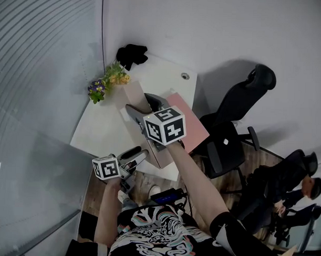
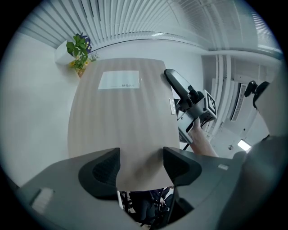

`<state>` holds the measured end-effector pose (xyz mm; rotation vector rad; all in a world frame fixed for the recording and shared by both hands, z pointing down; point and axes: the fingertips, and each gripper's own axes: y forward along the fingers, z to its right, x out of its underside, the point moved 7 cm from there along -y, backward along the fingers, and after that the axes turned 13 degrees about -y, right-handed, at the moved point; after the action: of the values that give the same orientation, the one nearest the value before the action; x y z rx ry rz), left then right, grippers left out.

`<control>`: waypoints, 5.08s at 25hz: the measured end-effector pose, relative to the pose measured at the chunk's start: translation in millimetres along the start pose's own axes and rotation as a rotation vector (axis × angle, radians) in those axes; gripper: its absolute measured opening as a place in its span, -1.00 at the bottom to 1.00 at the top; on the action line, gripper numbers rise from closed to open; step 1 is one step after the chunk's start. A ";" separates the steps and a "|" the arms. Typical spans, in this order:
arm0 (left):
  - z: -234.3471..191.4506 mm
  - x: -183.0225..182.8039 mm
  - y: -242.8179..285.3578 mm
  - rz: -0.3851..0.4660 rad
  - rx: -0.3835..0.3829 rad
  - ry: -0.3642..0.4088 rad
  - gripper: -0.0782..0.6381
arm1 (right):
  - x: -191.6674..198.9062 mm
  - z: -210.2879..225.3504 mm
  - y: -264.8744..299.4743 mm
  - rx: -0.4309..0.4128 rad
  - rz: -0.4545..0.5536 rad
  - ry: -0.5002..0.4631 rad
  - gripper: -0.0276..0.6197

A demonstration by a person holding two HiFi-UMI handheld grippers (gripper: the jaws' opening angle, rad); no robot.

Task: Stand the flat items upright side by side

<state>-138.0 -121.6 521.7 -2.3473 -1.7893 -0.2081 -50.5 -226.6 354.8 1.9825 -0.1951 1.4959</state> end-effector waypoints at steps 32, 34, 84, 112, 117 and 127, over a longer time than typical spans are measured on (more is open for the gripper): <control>-20.4 16.8 8.7 0.006 -0.085 -0.085 0.01 | 31.0 -14.2 -76.6 0.160 0.477 -0.094 0.02; -21.9 18.1 8.4 0.001 -0.090 -0.088 0.01 | 33.5 -15.2 -80.0 0.166 0.487 -0.091 0.02; -22.9 20.5 16.7 -0.040 -0.081 -0.090 0.01 | 128.5 -37.2 -105.6 0.154 0.224 -0.018 0.00; -9.3 35.2 30.1 -0.074 -0.166 0.172 0.06 | 161.8 -31.2 -158.2 0.237 0.290 0.190 0.00; -4.5 42.2 40.9 0.014 -0.223 0.206 0.07 | 181.6 -5.5 -169.0 0.175 0.304 0.222 0.00; 9.0 76.2 55.0 0.290 -0.389 0.253 0.07 | 242.5 86.8 -196.6 0.111 0.250 0.341 -0.01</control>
<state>-64.7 -62.2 526.5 -2.6519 -1.3689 -0.8327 196.1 -60.4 483.4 1.7997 -0.2238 2.0183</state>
